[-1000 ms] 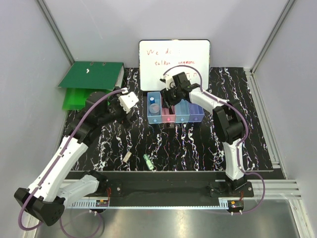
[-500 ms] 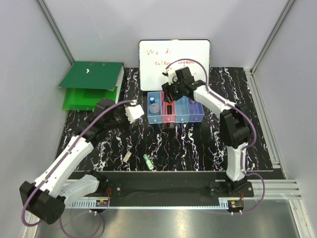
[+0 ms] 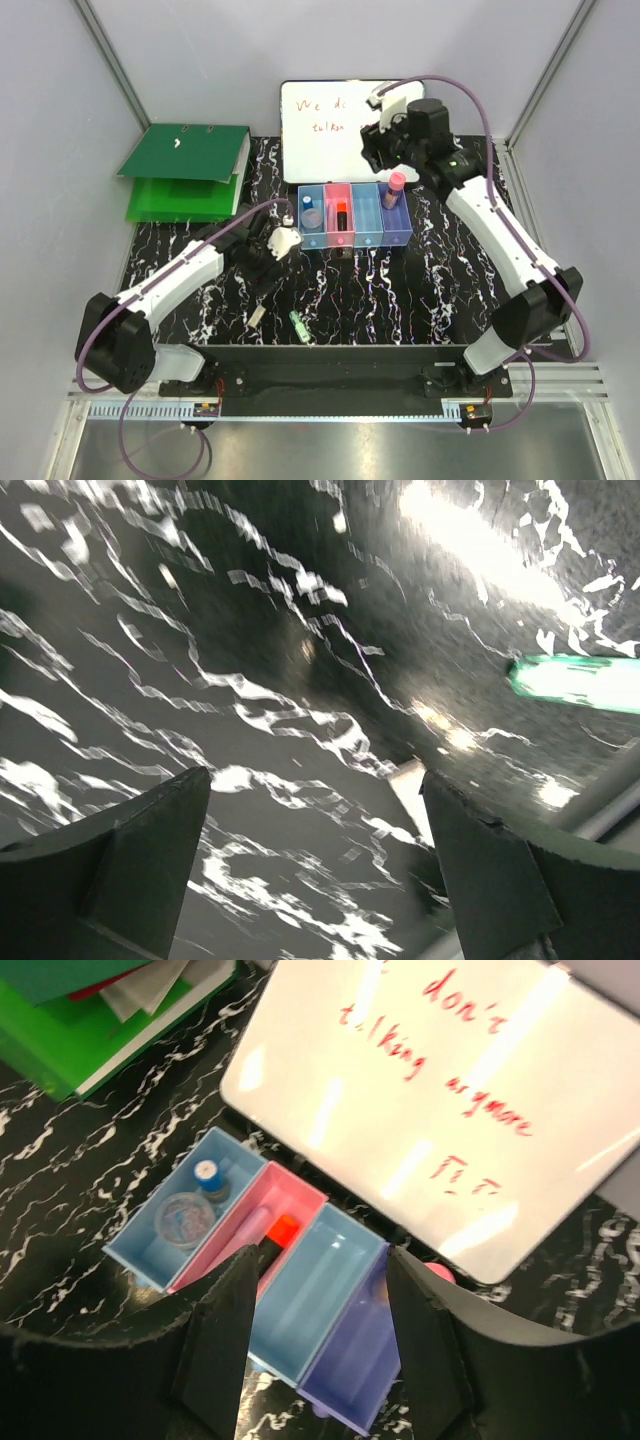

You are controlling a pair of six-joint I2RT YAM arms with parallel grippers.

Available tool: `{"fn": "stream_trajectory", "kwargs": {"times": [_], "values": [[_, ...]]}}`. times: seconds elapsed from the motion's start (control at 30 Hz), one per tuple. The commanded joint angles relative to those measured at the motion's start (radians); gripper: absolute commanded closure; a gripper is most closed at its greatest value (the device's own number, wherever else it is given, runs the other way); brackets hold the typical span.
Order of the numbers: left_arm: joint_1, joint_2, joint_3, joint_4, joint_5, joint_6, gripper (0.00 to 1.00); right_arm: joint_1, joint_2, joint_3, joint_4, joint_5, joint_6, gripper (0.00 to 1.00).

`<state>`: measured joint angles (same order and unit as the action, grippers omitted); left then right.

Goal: Sort the stationery into containers
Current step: Pick up the stationery from the center of the board.

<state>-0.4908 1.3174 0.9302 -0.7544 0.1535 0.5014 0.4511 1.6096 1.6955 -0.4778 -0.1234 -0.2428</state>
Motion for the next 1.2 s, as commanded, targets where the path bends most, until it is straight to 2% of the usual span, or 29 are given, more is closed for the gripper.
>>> {"fn": "stream_trajectory", "kwargs": {"times": [0.0,0.23,0.4,0.47,0.6,0.73,0.87,1.17], "values": [[-0.009,0.009,0.009,-0.071,-0.029,-0.187,0.08,-0.026,-0.065,0.039,-0.025,0.059,-0.047,0.38],[-0.014,0.104,0.052,-0.108,-0.104,-0.222,0.07,-0.034,-0.112,0.006,-0.025,0.080,-0.047,0.37],[-0.006,0.094,-0.037,-0.066,-0.198,-0.040,0.12,-0.035,-0.131,-0.016,-0.019,0.090,-0.056,0.37],[-0.002,0.077,-0.051,-0.086,-0.171,-0.006,0.12,-0.035,-0.135,-0.025,-0.015,0.091,-0.072,0.37],[-0.008,0.056,-0.070,-0.166,-0.031,0.005,0.12,-0.035,-0.137,-0.039,-0.005,0.103,-0.084,0.37],[-0.015,0.051,-0.126,-0.181,-0.016,0.041,0.13,-0.035,-0.139,-0.045,0.005,0.102,-0.081,0.37],[-0.023,0.039,-0.142,-0.198,0.085,0.060,0.14,-0.035,-0.139,-0.050,0.007,0.114,-0.090,0.37],[-0.080,0.126,-0.131,-0.138,0.107,0.002,0.14,-0.035,-0.146,-0.053,0.011,0.110,-0.082,0.37]]}}
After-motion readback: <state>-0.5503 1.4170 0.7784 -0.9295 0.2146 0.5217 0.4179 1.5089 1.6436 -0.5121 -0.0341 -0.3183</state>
